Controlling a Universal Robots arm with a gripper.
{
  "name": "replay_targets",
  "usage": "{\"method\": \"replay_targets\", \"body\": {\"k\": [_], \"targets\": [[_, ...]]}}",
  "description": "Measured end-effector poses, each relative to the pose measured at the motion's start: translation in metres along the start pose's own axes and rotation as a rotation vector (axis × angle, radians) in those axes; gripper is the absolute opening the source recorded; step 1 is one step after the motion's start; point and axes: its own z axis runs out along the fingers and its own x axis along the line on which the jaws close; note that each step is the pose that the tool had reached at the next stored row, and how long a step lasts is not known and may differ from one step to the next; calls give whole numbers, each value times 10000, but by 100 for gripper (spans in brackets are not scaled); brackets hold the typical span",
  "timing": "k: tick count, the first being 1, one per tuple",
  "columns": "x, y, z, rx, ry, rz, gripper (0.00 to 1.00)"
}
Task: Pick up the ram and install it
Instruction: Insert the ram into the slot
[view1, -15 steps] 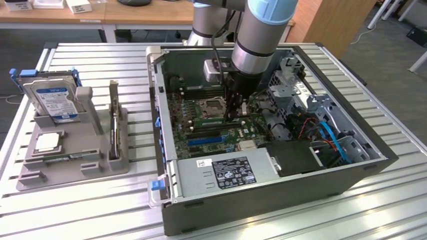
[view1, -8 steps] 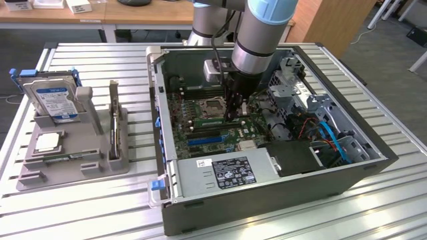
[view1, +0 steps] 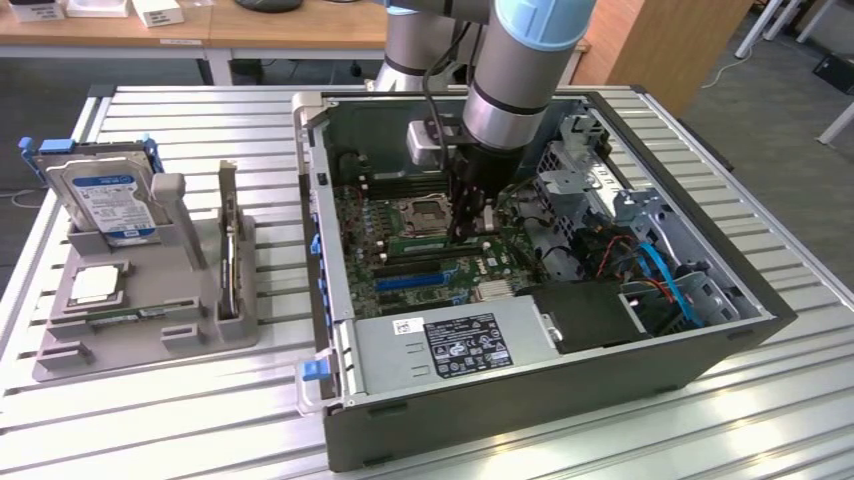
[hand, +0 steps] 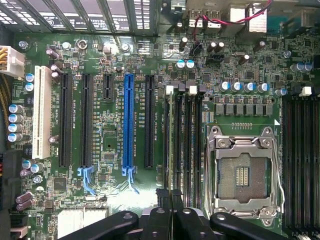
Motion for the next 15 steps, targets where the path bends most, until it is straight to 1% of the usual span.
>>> {"method": "replay_targets", "body": {"k": [15], "targets": [[1, 2, 13, 0, 0, 1, 12]]}}
